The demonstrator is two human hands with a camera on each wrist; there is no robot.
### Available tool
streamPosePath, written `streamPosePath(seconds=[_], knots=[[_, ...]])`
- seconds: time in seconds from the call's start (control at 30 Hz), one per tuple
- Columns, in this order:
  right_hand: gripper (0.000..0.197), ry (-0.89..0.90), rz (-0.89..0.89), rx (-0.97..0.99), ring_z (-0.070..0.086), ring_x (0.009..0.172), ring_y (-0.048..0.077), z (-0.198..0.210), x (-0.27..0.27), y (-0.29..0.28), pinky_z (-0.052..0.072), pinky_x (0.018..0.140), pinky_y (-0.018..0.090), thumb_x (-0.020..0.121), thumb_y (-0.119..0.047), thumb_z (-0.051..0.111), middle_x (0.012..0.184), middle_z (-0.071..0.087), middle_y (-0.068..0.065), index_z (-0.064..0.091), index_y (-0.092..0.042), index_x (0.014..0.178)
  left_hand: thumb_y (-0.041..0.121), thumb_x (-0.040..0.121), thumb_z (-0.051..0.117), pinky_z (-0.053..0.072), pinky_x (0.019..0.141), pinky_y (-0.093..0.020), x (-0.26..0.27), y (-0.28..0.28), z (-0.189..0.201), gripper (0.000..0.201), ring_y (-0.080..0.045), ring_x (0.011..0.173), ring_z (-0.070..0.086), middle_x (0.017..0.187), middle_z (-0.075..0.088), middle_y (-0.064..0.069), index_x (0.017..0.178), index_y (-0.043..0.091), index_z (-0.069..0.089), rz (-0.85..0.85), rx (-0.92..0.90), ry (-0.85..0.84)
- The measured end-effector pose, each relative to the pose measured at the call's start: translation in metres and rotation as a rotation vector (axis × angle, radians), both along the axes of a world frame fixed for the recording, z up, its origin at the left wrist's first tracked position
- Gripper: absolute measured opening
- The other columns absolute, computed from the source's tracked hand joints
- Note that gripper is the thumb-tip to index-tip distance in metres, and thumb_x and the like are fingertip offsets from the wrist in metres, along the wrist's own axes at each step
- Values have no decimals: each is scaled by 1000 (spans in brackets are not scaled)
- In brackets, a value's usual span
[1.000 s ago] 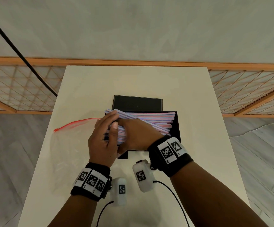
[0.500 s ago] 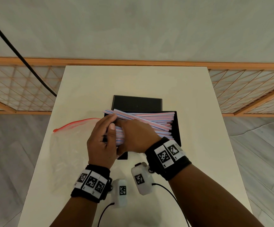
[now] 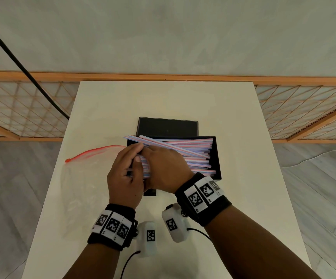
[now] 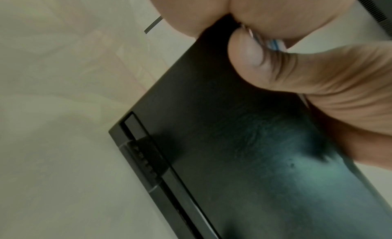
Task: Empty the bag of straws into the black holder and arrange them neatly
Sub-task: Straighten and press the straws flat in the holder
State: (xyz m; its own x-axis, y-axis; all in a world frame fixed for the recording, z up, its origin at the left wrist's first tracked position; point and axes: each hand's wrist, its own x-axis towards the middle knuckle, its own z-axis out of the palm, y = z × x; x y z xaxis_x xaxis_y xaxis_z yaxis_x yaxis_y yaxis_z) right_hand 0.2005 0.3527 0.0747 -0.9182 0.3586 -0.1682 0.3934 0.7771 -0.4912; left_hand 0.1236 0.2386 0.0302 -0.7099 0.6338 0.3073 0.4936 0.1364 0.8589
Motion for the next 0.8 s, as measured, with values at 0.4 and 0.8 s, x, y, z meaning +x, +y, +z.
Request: streamPosePath(seconds=[0.4,0.8], knots=[[68,-10,-2,5,70,100,27,-10,5,-1,59,85,46,77,-49,76,116,71,3,55,-20,135,21,100,52,46,107,-56,6,-4,-7,33,-14,125,62,132,65,8,129,15,66,-13,22,11],[65,-97,-19,36,69,101,23,-6,3,-2,56,80,38,78,-50,75,114,71,-3,53,-30,136,23,105,44,59,89,-44,6,-9,-3,34,-13,117,64,131,65,3,135,24,61,-8,-68,-62]])
